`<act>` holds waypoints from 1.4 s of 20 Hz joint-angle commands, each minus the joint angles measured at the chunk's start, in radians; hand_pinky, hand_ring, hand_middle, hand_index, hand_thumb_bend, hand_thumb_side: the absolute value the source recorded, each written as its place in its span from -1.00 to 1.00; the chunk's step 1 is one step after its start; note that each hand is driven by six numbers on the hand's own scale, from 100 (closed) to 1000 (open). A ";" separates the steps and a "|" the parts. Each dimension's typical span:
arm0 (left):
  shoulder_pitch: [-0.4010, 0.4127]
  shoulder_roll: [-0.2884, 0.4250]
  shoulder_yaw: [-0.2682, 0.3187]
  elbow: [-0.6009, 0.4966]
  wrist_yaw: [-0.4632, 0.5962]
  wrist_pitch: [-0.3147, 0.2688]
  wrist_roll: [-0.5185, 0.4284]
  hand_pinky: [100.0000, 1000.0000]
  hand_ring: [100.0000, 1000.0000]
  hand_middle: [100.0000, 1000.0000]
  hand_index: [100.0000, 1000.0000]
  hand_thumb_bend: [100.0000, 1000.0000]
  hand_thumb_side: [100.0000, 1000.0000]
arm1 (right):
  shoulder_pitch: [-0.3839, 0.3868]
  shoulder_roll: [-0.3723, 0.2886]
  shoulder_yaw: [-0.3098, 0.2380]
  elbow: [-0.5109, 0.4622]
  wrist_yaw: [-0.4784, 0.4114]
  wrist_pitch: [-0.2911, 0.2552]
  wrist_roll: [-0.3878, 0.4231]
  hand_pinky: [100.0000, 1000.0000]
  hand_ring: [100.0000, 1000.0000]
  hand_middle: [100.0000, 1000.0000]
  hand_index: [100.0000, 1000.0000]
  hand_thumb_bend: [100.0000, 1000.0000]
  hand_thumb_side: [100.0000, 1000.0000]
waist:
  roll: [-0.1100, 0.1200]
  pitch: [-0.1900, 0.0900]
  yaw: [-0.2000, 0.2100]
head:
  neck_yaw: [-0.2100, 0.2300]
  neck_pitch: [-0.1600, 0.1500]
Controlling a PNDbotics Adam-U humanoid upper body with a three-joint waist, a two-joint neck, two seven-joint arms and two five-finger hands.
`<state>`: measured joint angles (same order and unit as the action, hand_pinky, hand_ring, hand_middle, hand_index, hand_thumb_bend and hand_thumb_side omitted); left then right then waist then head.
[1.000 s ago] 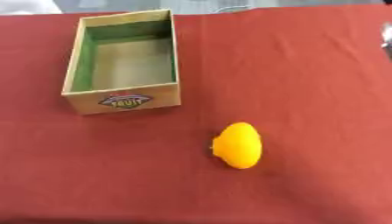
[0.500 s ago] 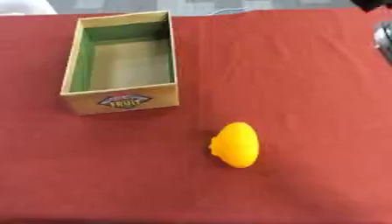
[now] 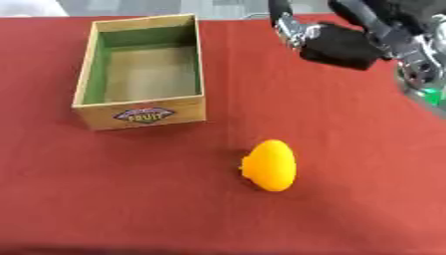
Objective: Pick up objects on the table and place them in the box.
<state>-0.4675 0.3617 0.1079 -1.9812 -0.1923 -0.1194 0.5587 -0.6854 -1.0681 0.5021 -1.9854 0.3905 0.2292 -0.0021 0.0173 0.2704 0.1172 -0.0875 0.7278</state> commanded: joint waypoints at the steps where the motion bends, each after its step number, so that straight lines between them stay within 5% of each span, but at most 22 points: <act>1: -0.014 0.030 0.000 -0.019 -0.003 -0.002 -0.003 0.06 0.12 0.25 0.59 -0.91 0.79 | -0.031 0.000 0.062 -0.015 0.017 0.028 0.046 0.61 0.69 0.46 0.96 -1.00 1.00 | 0.000 -0.021 -0.003 | 0.015 0.003; 9: -0.011 0.031 0.003 -0.019 -0.004 -0.001 0.001 0.06 0.12 0.25 0.59 -0.91 0.79 | -0.065 0.049 0.131 -0.006 0.035 0.075 0.163 0.67 0.75 0.47 1.00 -0.66 1.00 | 0.002 -0.021 -0.006 | 0.021 0.000; 10: -0.011 0.031 0.003 -0.019 -0.004 -0.001 0.001 0.06 0.12 0.25 0.59 -0.92 0.79 | -0.065 0.051 0.130 -0.007 0.038 0.073 0.179 0.71 0.79 0.46 1.00 -0.04 0.73 | 0.001 -0.020 -0.007 | 0.021 0.000; 14: -0.013 0.032 0.002 -0.019 -0.004 -0.001 0.000 0.06 0.12 0.25 0.59 -0.92 0.78 | -0.051 0.050 0.161 0.007 0.019 0.055 0.239 0.75 0.83 0.52 1.00 0.06 0.48 | -0.001 -0.020 -0.009 | 0.019 0.000; 17: -0.012 0.032 0.003 -0.019 -0.004 -0.002 0.000 0.06 0.12 0.25 0.59 -0.91 0.78 | -0.037 0.050 0.174 0.023 0.020 0.046 0.286 0.77 0.85 0.57 1.00 -0.04 0.37 | -0.003 -0.019 -0.011 | 0.018 -0.002; 22: -0.007 0.035 0.008 -0.019 -0.007 0.000 0.005 0.06 0.12 0.25 0.59 -0.91 0.78 | -0.050 0.066 0.045 -0.012 0.045 0.029 0.727 0.80 0.87 0.64 1.00 0.00 0.32 | -0.003 -0.019 -0.024 | 0.029 -0.005; 28: -0.007 0.038 0.008 -0.019 -0.009 0.000 0.006 0.06 0.12 0.25 0.59 -0.91 0.78 | -0.021 0.045 0.006 -0.015 0.037 -0.002 0.853 0.82 0.88 0.66 1.00 0.15 0.34 | -0.006 -0.016 -0.028 | 0.030 -0.005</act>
<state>-0.4663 0.3701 0.1089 -1.9812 -0.1951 -0.1189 0.5608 -0.6975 -0.9910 0.5309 -1.9834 0.4240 0.2334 0.8309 0.0104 0.2705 0.0892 -0.0594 0.7274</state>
